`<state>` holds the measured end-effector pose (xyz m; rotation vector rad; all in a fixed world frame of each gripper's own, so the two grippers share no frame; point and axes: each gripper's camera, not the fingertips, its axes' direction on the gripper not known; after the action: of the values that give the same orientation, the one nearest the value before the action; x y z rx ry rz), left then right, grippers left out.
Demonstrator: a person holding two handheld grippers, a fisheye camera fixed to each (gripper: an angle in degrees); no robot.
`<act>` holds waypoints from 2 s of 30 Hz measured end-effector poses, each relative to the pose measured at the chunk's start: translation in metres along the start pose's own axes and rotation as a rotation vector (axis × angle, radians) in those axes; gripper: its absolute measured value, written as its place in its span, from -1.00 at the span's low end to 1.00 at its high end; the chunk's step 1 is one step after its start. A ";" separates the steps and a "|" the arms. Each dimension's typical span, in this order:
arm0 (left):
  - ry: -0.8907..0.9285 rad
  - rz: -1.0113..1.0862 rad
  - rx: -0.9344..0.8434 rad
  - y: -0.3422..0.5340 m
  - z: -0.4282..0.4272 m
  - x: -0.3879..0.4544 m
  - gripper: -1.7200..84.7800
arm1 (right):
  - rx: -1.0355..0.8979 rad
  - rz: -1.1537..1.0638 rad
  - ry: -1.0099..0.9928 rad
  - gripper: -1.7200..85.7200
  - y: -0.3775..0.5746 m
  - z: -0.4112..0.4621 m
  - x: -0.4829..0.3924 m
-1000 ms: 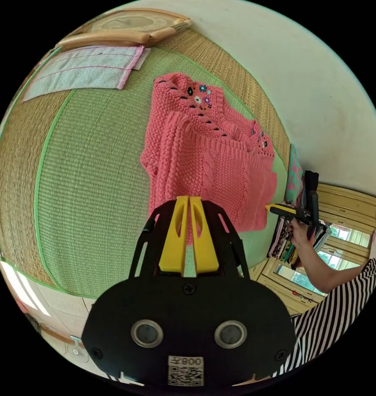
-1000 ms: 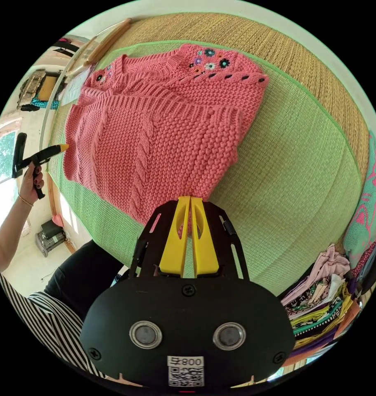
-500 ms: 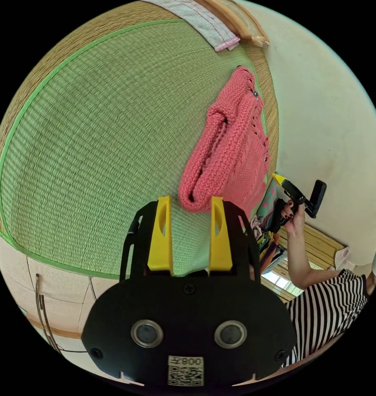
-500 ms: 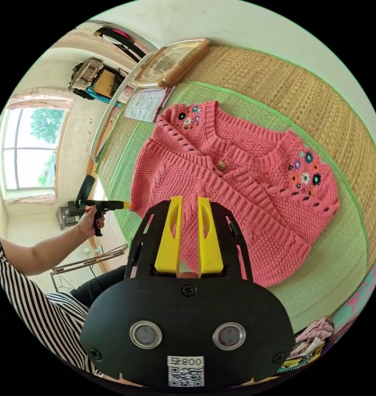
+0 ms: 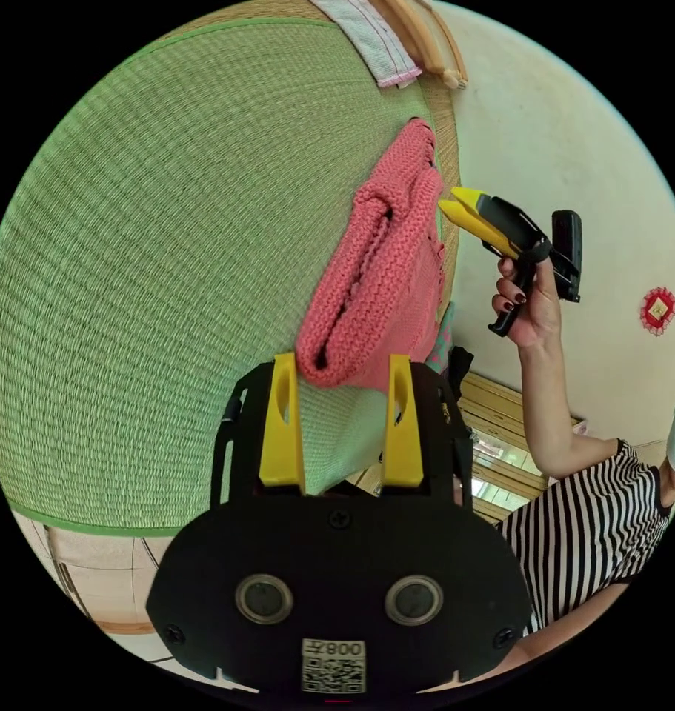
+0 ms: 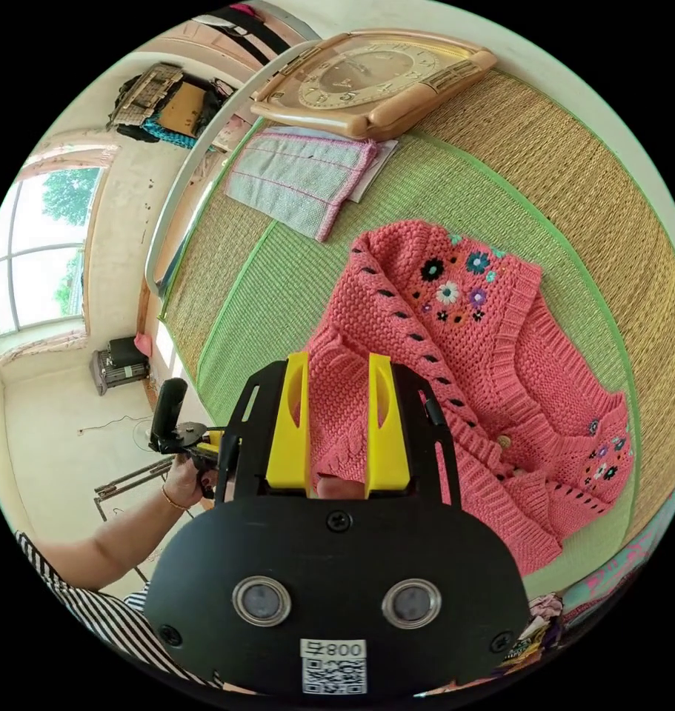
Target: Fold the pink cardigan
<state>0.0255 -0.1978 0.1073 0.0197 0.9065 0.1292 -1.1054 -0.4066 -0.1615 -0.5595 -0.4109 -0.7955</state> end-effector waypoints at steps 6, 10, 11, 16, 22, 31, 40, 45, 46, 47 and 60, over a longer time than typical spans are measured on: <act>-0.034 0.007 -0.006 -0.001 0.015 0.003 -0.68 | -0.101 0.066 0.060 -0.64 -0.045 0.040 -0.028; -0.041 0.021 -0.004 0.001 0.026 0.007 -0.71 | -0.107 0.057 0.248 -0.72 -0.057 0.052 -0.046; -0.044 0.023 -0.004 0.002 0.030 0.009 -0.72 | -0.104 0.060 0.256 -0.73 -0.058 0.053 -0.046; -0.068 0.020 -0.017 0.004 0.048 0.021 -0.76 | -0.113 0.061 0.243 -0.78 -0.061 0.056 -0.034; -0.131 0.060 -0.007 0.017 0.063 0.053 -0.79 | -0.131 0.071 0.059 -0.83 -0.054 0.051 0.010; -0.146 0.189 0.011 0.048 0.093 0.132 -0.80 | 0.032 0.012 -0.163 -0.88 0.010 -0.003 0.069; -0.115 0.452 -0.105 0.074 0.174 0.248 -0.80 | 0.274 -0.005 -0.302 -0.90 0.147 -0.080 0.187; -0.108 0.565 -0.231 0.079 0.250 0.301 -0.81 | 0.356 0.042 -0.329 -0.90 0.226 -0.091 0.270; -0.118 0.587 -0.263 0.080 0.271 0.313 -0.81 | 0.365 0.057 -0.328 -0.90 0.244 -0.089 0.292; -0.135 0.607 -0.294 0.081 0.292 0.324 -0.80 | 0.367 0.069 -0.326 -0.90 0.252 -0.088 0.302; -0.384 0.703 -0.518 0.102 0.468 0.396 -0.80 | 0.392 0.286 -0.366 -0.88 0.388 0.006 0.499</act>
<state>0.6241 -0.0310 0.0928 -0.1170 0.4285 0.9791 -0.4942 -0.4568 -0.0083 -0.3819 -0.7842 -0.3204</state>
